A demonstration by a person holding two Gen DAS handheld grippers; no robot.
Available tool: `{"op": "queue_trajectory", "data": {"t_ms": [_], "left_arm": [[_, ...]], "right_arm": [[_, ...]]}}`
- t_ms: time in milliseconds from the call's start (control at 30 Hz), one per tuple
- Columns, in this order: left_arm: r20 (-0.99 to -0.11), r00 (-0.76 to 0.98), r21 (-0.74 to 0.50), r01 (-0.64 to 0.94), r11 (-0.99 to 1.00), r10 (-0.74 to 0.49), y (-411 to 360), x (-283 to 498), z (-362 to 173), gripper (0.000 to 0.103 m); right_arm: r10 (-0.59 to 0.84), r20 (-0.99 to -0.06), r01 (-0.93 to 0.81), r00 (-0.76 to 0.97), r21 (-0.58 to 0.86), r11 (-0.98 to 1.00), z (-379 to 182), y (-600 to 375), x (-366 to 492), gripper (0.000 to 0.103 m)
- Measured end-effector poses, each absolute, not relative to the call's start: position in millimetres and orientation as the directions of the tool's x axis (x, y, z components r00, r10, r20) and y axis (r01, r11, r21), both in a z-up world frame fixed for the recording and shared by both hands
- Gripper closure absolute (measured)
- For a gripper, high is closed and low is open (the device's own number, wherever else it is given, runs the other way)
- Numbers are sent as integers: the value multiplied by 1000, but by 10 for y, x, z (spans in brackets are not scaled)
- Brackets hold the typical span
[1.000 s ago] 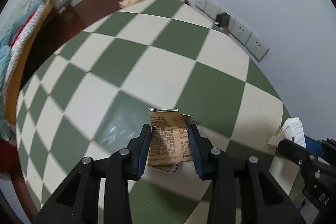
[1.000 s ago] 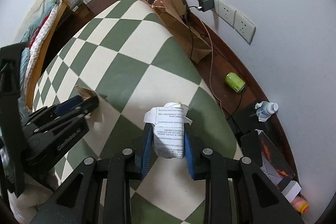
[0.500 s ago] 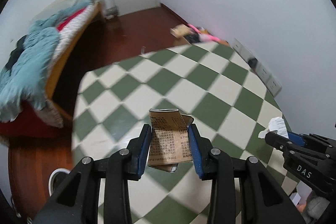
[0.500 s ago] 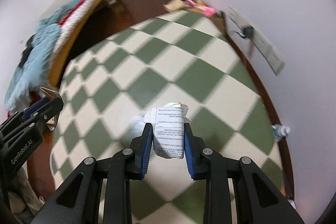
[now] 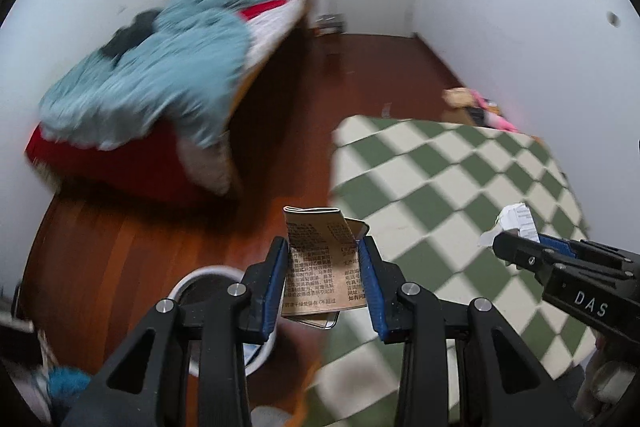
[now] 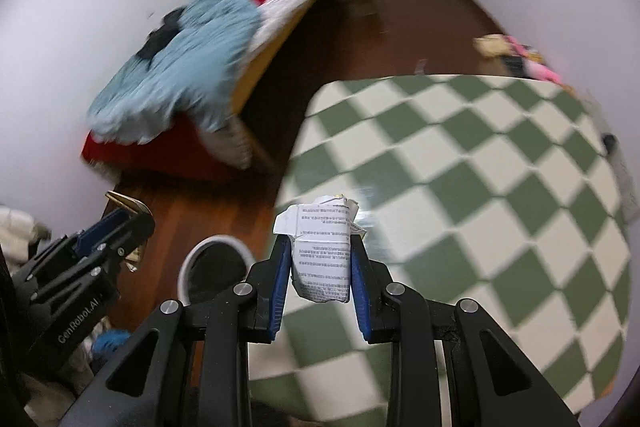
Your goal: Collect trash
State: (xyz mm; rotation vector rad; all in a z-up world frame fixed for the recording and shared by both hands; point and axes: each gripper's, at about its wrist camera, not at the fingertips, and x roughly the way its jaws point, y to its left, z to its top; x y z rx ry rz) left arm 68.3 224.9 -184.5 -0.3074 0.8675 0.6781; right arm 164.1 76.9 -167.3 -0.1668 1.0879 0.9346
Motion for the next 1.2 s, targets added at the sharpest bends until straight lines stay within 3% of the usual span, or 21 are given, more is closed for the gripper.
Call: {"op": "queue_trajectory", "data": {"t_ms": [233,433,733,933,967,1033,1067,1100,1167,1200], "left_arm": [[-851,361,-52,-782,622,383,3085,-183,-2336,70],[-926,290,-121,-834,538,242,3813,-628,-3089,70],[-964,259,-201,-864,462,64,4465,-723,-3990,70],[-975,218,-178,-882,436,44,4543,-814,-4208,69],[-975,215,-173,-884,434,50,4553,-846,-4205,64],[-976,208,-159,-887,434,69,4527,-883,-4203,41],[-976,200,-144,-891,429,87,4512,-911,-4190,23],[-976,193,-132,-895,426,103,4508,-929,-4183,12],[-976,175,-107,-905,411,132,4466,-1013,-4133,9],[-975,164,-92,-910,404,147,4439,-1056,-4097,9]], "right_arm": [[521,-853,-801,-16,323,505,-2126,1869,888,73],[412,-903,-829,-125,323,457,-2887,2647,417,73],[199,-955,-831,-221,291,475,-4110,3331,108,73],[132,-964,-843,-232,267,467,-4535,3578,44,69],[127,-965,-847,-231,263,462,-4555,3591,32,68],[120,-969,-857,-215,246,452,-4586,3622,16,60],[114,-972,-863,-206,235,448,-4591,3642,31,57],[106,-976,-870,-190,218,442,-4577,3640,28,49],[94,-981,-878,-171,195,437,-4546,3631,26,32],[91,-984,-884,-156,180,431,-4520,3624,20,17]]}}
